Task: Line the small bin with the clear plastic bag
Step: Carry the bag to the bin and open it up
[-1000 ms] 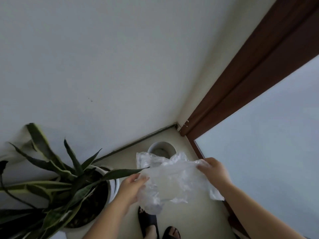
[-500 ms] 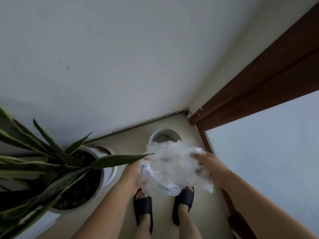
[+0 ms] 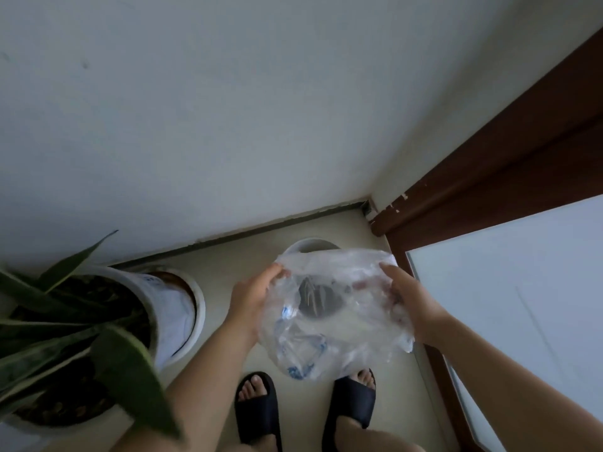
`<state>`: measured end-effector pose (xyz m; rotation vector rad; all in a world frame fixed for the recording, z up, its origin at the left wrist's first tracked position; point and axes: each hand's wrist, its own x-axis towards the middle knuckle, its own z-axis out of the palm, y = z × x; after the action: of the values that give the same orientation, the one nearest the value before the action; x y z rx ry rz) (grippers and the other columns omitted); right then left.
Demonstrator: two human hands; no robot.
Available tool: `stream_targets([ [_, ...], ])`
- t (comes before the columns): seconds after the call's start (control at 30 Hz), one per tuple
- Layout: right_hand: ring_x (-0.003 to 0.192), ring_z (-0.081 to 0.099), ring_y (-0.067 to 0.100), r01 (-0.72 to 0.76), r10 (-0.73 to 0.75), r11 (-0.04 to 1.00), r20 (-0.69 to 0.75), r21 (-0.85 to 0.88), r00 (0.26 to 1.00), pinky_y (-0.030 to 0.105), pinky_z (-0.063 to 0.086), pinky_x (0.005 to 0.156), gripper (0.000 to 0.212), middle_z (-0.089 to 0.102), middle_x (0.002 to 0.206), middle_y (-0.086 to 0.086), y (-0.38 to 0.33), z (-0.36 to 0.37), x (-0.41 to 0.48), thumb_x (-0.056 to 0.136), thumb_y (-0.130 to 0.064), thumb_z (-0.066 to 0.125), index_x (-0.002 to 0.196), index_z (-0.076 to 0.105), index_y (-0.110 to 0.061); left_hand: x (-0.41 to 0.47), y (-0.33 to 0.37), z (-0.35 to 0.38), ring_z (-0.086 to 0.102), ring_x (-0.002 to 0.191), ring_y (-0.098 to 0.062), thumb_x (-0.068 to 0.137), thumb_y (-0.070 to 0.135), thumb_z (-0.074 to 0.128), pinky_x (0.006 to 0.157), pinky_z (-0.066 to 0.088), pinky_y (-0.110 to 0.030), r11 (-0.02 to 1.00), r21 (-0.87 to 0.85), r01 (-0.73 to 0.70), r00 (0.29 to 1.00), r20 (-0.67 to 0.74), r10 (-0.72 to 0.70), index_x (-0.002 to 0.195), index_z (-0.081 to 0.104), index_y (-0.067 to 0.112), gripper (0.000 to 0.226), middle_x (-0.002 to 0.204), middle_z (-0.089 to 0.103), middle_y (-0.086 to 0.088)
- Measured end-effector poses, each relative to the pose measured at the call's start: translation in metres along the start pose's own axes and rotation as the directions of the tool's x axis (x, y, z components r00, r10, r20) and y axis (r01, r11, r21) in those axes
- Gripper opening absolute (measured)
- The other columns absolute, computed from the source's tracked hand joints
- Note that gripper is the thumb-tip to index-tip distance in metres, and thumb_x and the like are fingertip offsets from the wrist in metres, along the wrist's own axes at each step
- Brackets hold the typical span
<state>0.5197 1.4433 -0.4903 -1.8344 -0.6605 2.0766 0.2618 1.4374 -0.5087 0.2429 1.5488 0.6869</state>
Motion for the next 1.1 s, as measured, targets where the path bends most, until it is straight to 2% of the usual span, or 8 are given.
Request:
stream_targets([
  [0.13,0.05,0.034,0.021,0.024,-0.024,0.999,-0.002,-0.023,1.0,0.027,0.037,0.052,0.064,0.035,0.071,0.011,0.012,0.007,0.05,0.084,-0.065,0.042,0.095,0.077,-0.012,0.041,-0.01,-0.004,0.064,0.077,-0.013,0.087,0.031,0.058,0.066,0.054,-0.017,0.994,-0.028,-0.104,0.989,0.106,0.107,0.088,0.068,0.011,0.023,0.086,0.068,-0.004],
  [0.27,0.057,0.032,0.023,0.069,-0.068,0.997,0.035,-0.026,0.997,0.03,0.035,0.056,0.077,0.039,0.087,0.017,0.027,0.006,0.089,0.08,-0.07,0.044,0.108,0.069,-0.002,0.061,-0.017,-0.005,0.065,0.1,-0.032,0.049,0.055,0.078,0.091,0.051,-0.047,0.994,-0.014,-0.111,0.97,0.214,0.112,0.099,0.069,0.014,0.065,0.109,0.069,-0.013],
  [0.4,0.061,0.035,0.029,0.098,-0.094,0.993,0.064,-0.062,0.993,0.031,0.036,0.057,0.075,0.041,0.09,0.017,0.036,0.003,0.128,0.082,-0.07,0.04,0.104,0.072,-0.005,0.098,-0.035,-0.007,0.063,0.108,-0.038,0.041,0.055,0.084,0.093,0.05,-0.053,0.995,-0.018,-0.1,0.958,0.269,0.101,0.124,0.06,0.012,0.096,0.12,0.065,-0.019],
  [0.57,0.056,0.04,0.021,0.161,-0.156,0.973,0.038,-0.164,0.987,0.029,0.037,0.055,0.081,0.051,0.088,0.019,0.045,-0.011,0.175,0.081,-0.072,0.038,0.107,0.068,-0.001,0.153,-0.052,-0.01,0.051,0.122,-0.037,0.09,0.014,0.056,0.102,0.042,-0.056,0.983,-0.008,-0.184,0.937,0.301,0.178,0.134,0.046,0.009,0.045,0.144,0.044,-0.019],
  [0.73,0.074,0.07,0.018,0.093,-0.129,0.939,-0.088,-0.33,0.988,0.039,0.051,0.082,0.084,0.074,0.083,0.009,0.057,-0.016,0.213,0.072,-0.08,0.033,0.096,0.072,-0.009,0.191,-0.066,0.003,0.054,0.113,-0.021,0.083,0.04,0.053,0.088,0.05,-0.031,0.941,0.178,-0.289,0.916,0.337,0.218,0.139,0.04,0.018,0.061,0.129,0.053,-0.006],
  [0.83,0.099,0.067,0.026,0.072,-0.118,0.904,-0.083,-0.422,0.99,0.047,0.046,0.099,0.089,0.071,0.107,0.012,0.063,-0.004,0.228,0.066,-0.084,0.027,0.109,0.067,-0.017,0.206,-0.07,0.022,0.061,0.089,-0.025,0.093,0.059,0.029,0.087,0.046,-0.033,0.972,0.144,-0.184,0.949,0.282,0.138,0.095,0.065,0.009,0.062,0.091,0.066,-0.011],
  [0.93,0.114,0.059,0.031,0.082,-0.096,0.91,-0.014,-0.406,0.995,0.049,0.041,0.106,0.092,0.061,0.125,0.017,0.074,0.014,0.243,0.071,-0.081,0.026,0.127,0.055,-0.013,0.213,-0.083,0.042,0.067,0.095,-0.028,0.093,0.063,0.021,0.09,0.049,-0.036,0.981,0.168,-0.094,0.946,0.322,0.035,0.104,0.068,0.006,0.075,0.104,0.072,-0.017],
  [1.1,0.118,0.055,0.036,0.028,-0.026,0.937,0.009,-0.347,1.0,0.048,0.039,0.106,0.07,0.059,0.125,0.021,0.096,0.028,0.269,0.091,-0.066,0.023,0.115,0.063,-0.015,0.212,-0.104,0.055,0.06,0.111,-0.03,0.09,0.06,0.038,0.102,0.042,-0.041,0.98,0.196,0.045,0.943,0.316,-0.106,0.123,0.06,0.014,0.061,0.125,0.062,-0.017],
])
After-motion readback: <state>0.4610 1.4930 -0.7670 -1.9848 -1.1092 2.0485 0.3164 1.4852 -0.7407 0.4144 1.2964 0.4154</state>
